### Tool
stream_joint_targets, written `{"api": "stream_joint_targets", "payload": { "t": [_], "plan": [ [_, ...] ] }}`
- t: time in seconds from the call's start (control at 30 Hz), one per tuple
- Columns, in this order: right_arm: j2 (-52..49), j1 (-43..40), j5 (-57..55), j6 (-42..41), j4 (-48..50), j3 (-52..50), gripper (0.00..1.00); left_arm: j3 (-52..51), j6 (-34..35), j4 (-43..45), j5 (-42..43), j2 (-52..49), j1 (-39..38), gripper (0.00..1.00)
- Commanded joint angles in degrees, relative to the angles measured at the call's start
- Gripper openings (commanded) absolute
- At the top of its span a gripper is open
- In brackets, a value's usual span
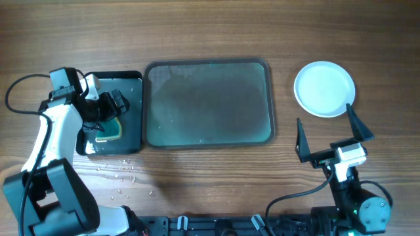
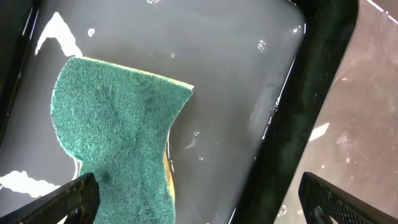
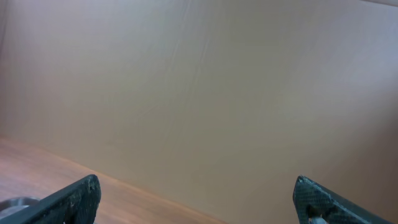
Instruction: Clean dirty plates on tray and stack at the side
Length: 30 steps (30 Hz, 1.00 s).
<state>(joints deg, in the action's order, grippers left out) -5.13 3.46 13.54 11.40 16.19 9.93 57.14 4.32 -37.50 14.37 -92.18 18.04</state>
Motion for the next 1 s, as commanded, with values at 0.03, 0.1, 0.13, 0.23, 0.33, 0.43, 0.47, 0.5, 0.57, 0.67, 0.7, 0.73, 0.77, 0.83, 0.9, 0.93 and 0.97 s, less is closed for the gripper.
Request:
{"api": "stream_joint_targets", "payload": {
  "t": [0.03,0.1,0.13,0.23,0.33,0.43,0.47,0.5,0.57,0.67,0.7,0.73,0.77,0.83,0.9,0.93,0.97],
  "plan": [
    [4.63,-0.55,1.14,0.39,1.11,-5.75,1.00,-0.26,-0.48,0.02,-0.35,-0.46,-0.26,1.00],
    [4.94,-0.92,1.18,-0.09,1.62,-7.56,1.00,-0.28,-0.48,0.02,-0.33,-0.46,-0.22,1.00],
    [4.94,-1.16,1.14,-1.03,1.57,-8.24,1.00,-0.26,-0.48,0.02,-0.33,-0.46,-0.20,1.00],
    [4.94,-1.57,1.18,-2.54,-2.91,-9.68,1.00,-0.26,-0.48,0.02,-0.35,-0.46,-0.20,1.00],
    [4.94,-1.57,1.38,-2.36,-9.75,-9.68,1.00,-0.26,-0.48,0.02,-0.35,-0.46,-0.20,1.00],
    [4.94,-1.57,1.01,-2.58,-14.99,-9.66,1.00,-0.28,-0.48,0.02,-0.33,-0.46,-0.20,1.00],
    [4.94,-1.57,1.70,-2.64,-14.93,-9.66,1.00,-0.28,-0.48,0.02,-0.33,-0.46,-0.20,1.00],
    [4.94,-1.57,1.64,-2.51,-14.95,-9.66,1.00,-0.28,-0.48,0.02,-0.35,-0.46,-0.20,1.00],
    [4.94,-1.57,1.42,-2.51,-14.95,-9.66,1.00,-0.28,-0.48,0.02,-0.35,-0.46,-0.20,1.00],
    [4.85,-1.57,1.33,-2.51,-14.97,-9.64,1.00,-0.26,-0.48,0.02,-0.33,-0.46,-0.20,1.00],
    [4.87,-1.57,1.33,-2.49,-14.97,-9.64,1.00,-0.28,-0.48,0.02,-0.33,-0.46,-0.20,1.00],
    [4.87,-1.57,1.36,-2.49,-14.97,-9.64,1.00,-0.28,-0.48,0.02,-0.33,-0.46,-0.20,1.00],
    [4.85,-1.57,1.36,-2.49,-14.97,-9.64,1.00,-0.28,-0.48,0.02,-0.33,-0.46,-0.20,1.00],
    [4.87,-1.57,1.36,-2.49,-14.97,-9.64,1.00,-0.26,-0.48,0.02,-0.33,-0.46,-0.20,1.00],
    [4.85,-1.57,1.36,-2.51,-14.97,-9.64,1.00,-0.28,-0.48,0.02,-0.33,-0.46,-0.20,1.00],
    [4.87,-1.57,1.36,-2.49,-14.97,-9.64,1.00,-0.28,-0.48,0.02,-0.33,-0.46,-0.20,1.00],
    [4.85,-1.57,1.36,-2.49,-14.97,-9.64,1.00,-0.28,-0.48,0.02,-0.33,-0.46,-0.20,1.00]
  ]
}}
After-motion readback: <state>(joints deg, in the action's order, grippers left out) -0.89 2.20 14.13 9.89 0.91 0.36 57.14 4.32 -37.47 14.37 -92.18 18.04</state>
